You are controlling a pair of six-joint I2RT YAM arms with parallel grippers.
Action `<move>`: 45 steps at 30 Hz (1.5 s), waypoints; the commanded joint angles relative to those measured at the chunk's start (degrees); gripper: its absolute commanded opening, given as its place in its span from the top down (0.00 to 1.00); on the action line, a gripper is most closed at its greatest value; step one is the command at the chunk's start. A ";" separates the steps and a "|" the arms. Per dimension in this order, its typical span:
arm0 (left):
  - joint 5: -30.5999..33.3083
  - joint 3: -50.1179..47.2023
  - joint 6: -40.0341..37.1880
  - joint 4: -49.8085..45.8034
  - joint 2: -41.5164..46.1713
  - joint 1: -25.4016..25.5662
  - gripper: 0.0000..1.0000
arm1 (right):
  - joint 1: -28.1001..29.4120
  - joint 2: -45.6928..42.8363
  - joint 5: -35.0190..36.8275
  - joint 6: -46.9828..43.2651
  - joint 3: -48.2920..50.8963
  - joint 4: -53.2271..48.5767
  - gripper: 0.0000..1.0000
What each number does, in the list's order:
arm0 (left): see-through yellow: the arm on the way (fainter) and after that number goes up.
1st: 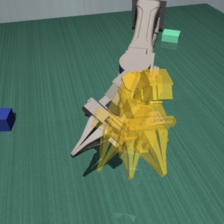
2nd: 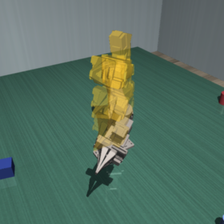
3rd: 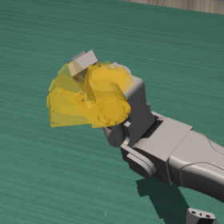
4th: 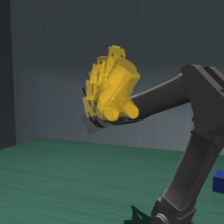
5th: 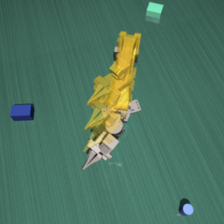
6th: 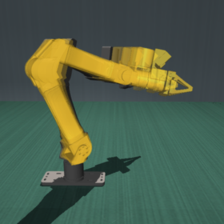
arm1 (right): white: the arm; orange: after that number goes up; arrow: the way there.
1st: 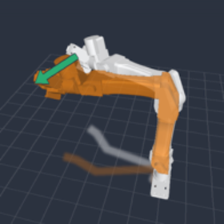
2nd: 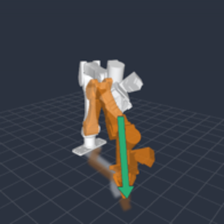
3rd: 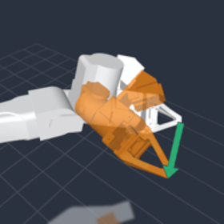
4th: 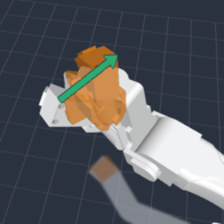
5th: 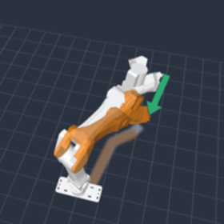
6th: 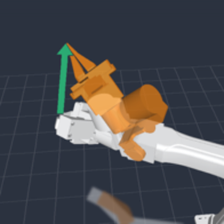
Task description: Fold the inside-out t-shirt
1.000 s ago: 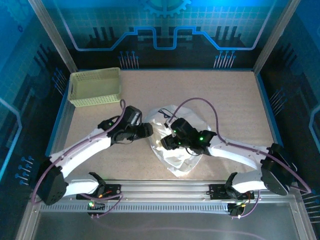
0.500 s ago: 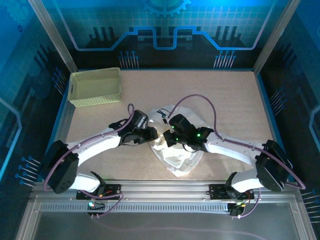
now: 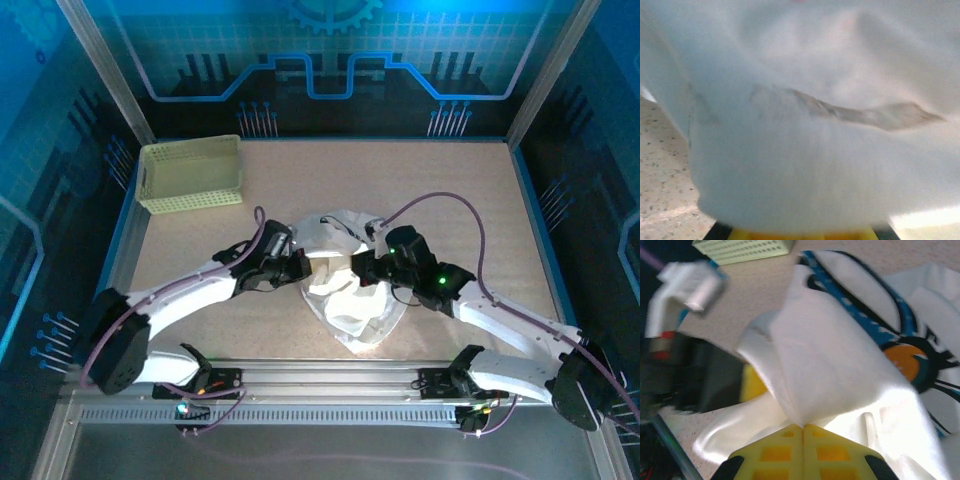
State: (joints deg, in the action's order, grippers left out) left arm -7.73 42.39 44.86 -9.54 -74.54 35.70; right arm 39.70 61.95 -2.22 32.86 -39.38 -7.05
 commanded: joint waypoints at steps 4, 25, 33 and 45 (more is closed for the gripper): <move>-9.62 -3.81 -2.25 14.00 6.42 0.40 1.00 | -1.83 2.97 -0.58 1.86 -1.29 -3.70 0.85; -17.51 -2.13 -4.34 18.70 7.36 0.48 1.00 | 7.76 2.37 -1.47 5.21 -7.55 -5.81 0.45; -18.29 -2.58 -4.34 19.13 8.36 0.45 1.00 | 6.54 5.37 -1.98 3.90 -7.31 -4.11 0.57; -1.84 4.63 -8.35 -1.28 3.90 0.22 0.88 | 9.92 0.46 8.46 -1.95 -12.46 -12.89 1.00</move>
State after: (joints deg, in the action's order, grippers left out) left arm -18.11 43.46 38.96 -1.72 -68.82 36.49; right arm 48.31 65.45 0.34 33.78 -48.05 -15.14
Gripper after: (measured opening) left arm 0.104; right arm 0.067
